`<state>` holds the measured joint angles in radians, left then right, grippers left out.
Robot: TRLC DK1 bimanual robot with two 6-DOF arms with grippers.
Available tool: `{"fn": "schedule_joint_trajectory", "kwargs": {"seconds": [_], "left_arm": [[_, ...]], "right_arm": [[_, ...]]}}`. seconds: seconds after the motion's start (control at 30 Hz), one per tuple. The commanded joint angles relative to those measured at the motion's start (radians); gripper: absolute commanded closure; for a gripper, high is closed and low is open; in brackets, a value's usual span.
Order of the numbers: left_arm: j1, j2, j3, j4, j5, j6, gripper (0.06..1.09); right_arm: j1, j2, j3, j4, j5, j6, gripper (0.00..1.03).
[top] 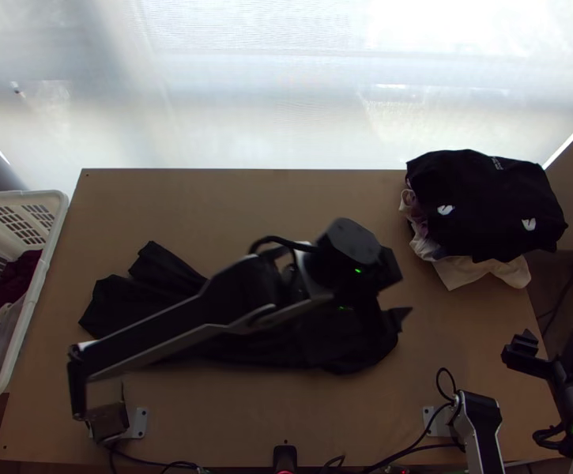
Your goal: Fold the t-shirt
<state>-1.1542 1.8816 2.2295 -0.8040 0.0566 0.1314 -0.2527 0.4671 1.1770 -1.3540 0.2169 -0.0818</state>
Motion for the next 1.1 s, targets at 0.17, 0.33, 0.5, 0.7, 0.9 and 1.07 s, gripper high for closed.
{"fn": "schedule_joint_trajectory", "kwargs": {"seconds": [0.17, 0.33, 0.5, 0.7, 0.9, 1.07], "left_arm": [[0.444, -0.331, -0.426, -0.242, -0.023, 0.192, 0.11], [0.665, -0.470, -0.691, -0.293, 0.002, 0.267, 0.11], [0.909, -0.570, -0.875, -0.293, 0.003, 0.343, 0.11], [1.145, -0.631, -1.050, -0.233, 0.000, 0.476, 0.11], [1.326, -0.648, -1.143, -0.169, -0.012, 0.542, 0.11], [1.413, -0.651, -1.246, -0.055, -0.075, 0.619, 0.11]], "right_arm": [[0.040, 0.105, -0.134, 0.030, -0.341, 0.048, 0.05], [0.202, 0.199, -0.160, 0.026, -0.383, 0.071, 0.05], [0.346, 0.262, -0.244, 0.059, -0.396, 0.036, 0.05], [0.503, 0.357, -0.338, 0.142, -0.396, 0.022, 0.05], [0.648, 0.484, -0.336, 0.237, -0.396, 0.011, 0.05], [0.765, 0.582, -0.320, 0.293, -0.396, 0.017, 0.05]]}}
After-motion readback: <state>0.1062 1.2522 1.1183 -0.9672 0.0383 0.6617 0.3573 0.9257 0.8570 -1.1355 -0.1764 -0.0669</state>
